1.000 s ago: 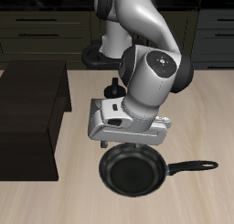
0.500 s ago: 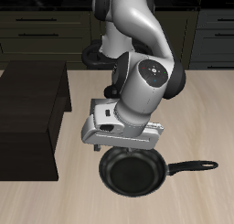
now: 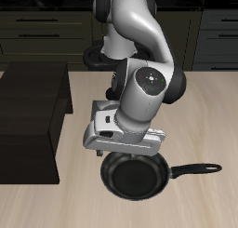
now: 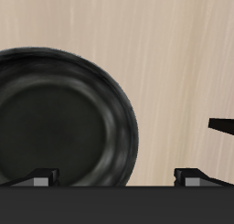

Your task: Place the frypan on the flat stove

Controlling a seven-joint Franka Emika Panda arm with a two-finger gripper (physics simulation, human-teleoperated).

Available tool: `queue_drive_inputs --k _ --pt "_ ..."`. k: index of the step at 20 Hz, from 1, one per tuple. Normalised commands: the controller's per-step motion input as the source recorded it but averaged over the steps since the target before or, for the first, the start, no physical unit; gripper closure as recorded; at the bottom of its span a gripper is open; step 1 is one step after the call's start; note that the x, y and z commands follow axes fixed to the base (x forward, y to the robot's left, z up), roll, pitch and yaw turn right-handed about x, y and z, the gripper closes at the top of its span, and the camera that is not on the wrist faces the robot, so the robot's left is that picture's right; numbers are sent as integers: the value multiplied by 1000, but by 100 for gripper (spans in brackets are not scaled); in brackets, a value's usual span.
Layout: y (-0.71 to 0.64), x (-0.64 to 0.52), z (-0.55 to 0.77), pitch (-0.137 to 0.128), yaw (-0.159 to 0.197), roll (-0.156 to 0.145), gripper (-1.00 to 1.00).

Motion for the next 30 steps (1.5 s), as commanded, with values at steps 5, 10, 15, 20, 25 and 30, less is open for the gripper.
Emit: queue_drive_inputs --k 5,10,15,20,25,30 --pt "-60 33 -286 51 -81 62 -100" --pt "-57 -60 -210 15 -13 31 -100" --pt "-145 -71 -165 29 -43 34 -100" --pt "-125 -160 -341 20 3 23 -100" --pt "-11 -45 -348 79 -49 36 100" --pt "102 -155 -13 -21 -16 97 100"
